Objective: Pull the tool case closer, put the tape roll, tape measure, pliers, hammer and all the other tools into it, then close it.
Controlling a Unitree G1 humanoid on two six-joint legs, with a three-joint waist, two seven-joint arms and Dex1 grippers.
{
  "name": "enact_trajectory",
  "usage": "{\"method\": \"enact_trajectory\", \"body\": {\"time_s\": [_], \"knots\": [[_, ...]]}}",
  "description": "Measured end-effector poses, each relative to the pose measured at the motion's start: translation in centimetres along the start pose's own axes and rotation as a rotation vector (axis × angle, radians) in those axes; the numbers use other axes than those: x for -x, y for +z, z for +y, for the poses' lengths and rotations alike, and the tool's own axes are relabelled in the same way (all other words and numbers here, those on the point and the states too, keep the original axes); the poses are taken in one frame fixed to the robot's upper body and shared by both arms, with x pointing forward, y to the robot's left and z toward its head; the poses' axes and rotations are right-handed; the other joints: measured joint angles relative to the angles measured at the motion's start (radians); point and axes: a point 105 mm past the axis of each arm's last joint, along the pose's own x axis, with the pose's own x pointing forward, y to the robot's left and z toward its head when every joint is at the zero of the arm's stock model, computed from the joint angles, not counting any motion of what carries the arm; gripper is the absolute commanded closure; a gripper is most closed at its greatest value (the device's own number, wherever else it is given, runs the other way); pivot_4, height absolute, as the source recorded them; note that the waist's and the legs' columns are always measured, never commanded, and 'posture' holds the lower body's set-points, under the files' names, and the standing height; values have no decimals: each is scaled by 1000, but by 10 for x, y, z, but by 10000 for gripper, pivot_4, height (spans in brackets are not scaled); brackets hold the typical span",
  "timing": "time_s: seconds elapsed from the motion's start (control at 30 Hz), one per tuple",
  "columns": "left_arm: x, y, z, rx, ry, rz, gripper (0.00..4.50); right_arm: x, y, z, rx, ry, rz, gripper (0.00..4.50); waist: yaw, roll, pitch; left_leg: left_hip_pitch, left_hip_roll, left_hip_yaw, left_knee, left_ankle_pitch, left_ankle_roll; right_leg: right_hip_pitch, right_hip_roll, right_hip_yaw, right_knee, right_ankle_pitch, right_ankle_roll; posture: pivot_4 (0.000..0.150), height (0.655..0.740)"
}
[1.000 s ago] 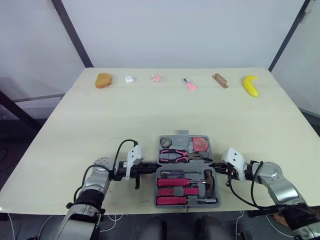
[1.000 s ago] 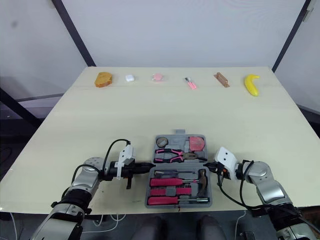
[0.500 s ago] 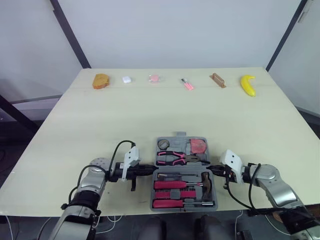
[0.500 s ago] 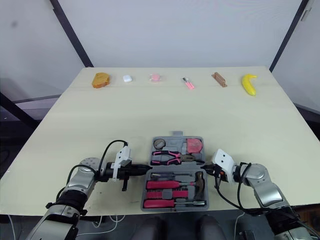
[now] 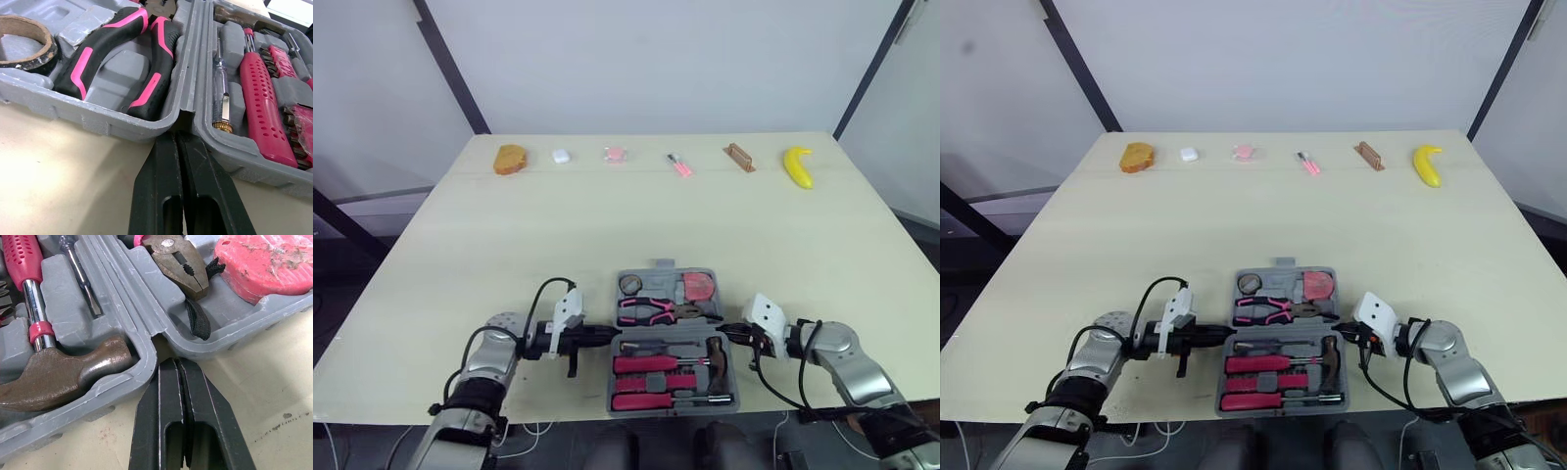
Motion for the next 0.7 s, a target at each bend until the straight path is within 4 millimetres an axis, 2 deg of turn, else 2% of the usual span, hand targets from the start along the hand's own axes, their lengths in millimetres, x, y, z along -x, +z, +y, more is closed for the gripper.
{"method": "enact_trajectory", "body": {"time_s": [0.7], "knots": [[1,6,9,-36,51,3,43705,4,-2,-5,9,-24,-4,45000,4,0,0,1,-1,0,0,0,0,0,-1,1,3,0,0,1500,7400]]}}
